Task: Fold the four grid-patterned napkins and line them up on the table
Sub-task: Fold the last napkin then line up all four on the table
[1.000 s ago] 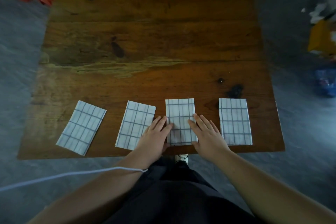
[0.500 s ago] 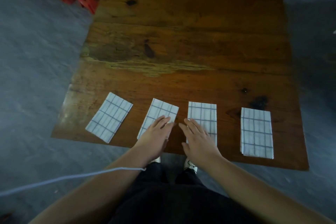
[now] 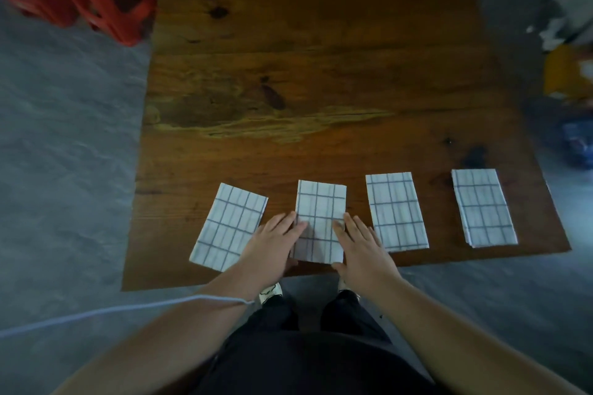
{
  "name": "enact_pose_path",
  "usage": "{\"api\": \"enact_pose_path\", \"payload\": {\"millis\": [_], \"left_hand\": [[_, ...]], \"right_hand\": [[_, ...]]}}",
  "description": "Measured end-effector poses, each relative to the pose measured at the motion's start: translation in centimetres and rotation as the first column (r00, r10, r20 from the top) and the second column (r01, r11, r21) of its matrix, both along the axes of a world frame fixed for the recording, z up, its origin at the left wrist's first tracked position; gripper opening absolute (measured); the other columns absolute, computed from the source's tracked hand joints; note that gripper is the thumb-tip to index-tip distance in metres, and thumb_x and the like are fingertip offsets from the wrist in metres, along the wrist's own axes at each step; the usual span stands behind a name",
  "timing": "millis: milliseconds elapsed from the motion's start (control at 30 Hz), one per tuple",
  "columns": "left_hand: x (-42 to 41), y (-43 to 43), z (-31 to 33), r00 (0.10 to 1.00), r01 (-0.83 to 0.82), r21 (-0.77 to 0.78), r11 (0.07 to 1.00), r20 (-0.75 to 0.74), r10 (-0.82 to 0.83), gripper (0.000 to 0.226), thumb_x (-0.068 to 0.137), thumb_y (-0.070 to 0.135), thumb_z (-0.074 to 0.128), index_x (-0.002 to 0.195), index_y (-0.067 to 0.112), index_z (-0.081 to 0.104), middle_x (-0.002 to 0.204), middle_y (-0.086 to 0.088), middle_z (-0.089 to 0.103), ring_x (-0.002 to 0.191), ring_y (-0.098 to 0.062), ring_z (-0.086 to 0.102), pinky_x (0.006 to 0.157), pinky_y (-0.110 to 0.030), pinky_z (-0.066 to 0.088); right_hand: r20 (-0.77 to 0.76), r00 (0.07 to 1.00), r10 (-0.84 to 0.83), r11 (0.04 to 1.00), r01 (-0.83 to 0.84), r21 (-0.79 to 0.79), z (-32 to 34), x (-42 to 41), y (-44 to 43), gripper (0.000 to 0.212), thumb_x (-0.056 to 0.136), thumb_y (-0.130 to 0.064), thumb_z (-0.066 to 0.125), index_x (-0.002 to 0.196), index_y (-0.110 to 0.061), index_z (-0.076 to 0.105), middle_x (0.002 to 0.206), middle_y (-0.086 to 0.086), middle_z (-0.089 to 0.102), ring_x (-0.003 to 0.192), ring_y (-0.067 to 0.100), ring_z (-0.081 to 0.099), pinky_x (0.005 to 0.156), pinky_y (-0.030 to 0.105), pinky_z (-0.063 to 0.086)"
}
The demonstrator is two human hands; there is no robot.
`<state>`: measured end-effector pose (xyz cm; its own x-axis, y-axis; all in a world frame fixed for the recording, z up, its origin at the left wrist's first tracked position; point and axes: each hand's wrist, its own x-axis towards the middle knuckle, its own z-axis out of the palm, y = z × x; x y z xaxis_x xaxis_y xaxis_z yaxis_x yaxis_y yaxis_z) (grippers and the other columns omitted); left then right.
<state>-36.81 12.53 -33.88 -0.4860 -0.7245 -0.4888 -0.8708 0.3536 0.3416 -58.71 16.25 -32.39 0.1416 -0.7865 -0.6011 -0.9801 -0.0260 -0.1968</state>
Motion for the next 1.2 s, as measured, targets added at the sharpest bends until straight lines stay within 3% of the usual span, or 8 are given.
{"api": "enact_pose_path", "payload": {"millis": [267, 433, 833, 1200], "left_hand": [[0.7, 0.4, -0.5, 0.997, -0.065, -0.042, 0.997, -0.037, 0.064, 0.079, 0.095, 0.036, 0.065, 0.159, 0.027, 0.019, 0.169, 0.002, 0.011, 0.155, -0.022, 0.005, 0.125, -0.044, 0.017], [0.9, 0.9, -0.5, 0.988, -0.149, 0.001, 0.989, -0.040, 0.149, 0.080, 0.096, 0.029, 0.064, 0.159, 0.029, 0.015, 0.169, 0.004, 0.006, 0.155, -0.021, 0.001, 0.124, -0.047, 0.016], [1.2, 0.9, -0.5, 0.994, -0.104, -0.049, 0.993, 0.011, 0.105, 0.076, 0.098, 0.040, 0.059, 0.159, 0.028, 0.016, 0.169, 0.005, 0.009, 0.155, -0.021, 0.002, 0.124, -0.046, 0.013], [1.0, 1.0, -0.4, 0.993, -0.118, -0.073, 0.990, 0.009, 0.119, 0.076, 0.096, 0.039, 0.063, 0.157, 0.030, 0.018, 0.169, 0.004, 0.012, 0.155, -0.021, 0.005, 0.123, -0.044, 0.013]], "right_hand": [[0.021, 0.998, 0.067, 0.997, -0.067, 0.024, -0.6, -0.1, -2.1, 0.099, 0.098, -0.041, 0.061, 0.160, -0.028, -0.015, 0.167, -0.003, -0.024, 0.154, 0.019, -0.019, 0.124, 0.044, -0.003], [0.030, 0.997, 0.070, 0.998, -0.070, -0.004, -0.8, 0.2, -1.6, 0.092, 0.100, -0.044, 0.055, 0.161, -0.029, -0.012, 0.169, -0.003, -0.019, 0.155, 0.019, -0.017, 0.125, 0.044, -0.002], [0.012, 0.995, 0.095, 0.994, -0.094, -0.055, -0.9, 0.1, -2.1, 0.087, 0.101, -0.047, 0.054, 0.162, -0.027, -0.003, 0.171, -0.002, -0.009, 0.157, 0.020, -0.008, 0.127, 0.047, 0.005], [0.037, 0.996, 0.079, 0.996, -0.078, -0.040, -0.6, -0.1, -2.0, 0.088, 0.100, -0.048, 0.054, 0.162, -0.027, -0.007, 0.171, -0.003, -0.012, 0.156, 0.019, -0.011, 0.124, 0.044, -0.001]]}}
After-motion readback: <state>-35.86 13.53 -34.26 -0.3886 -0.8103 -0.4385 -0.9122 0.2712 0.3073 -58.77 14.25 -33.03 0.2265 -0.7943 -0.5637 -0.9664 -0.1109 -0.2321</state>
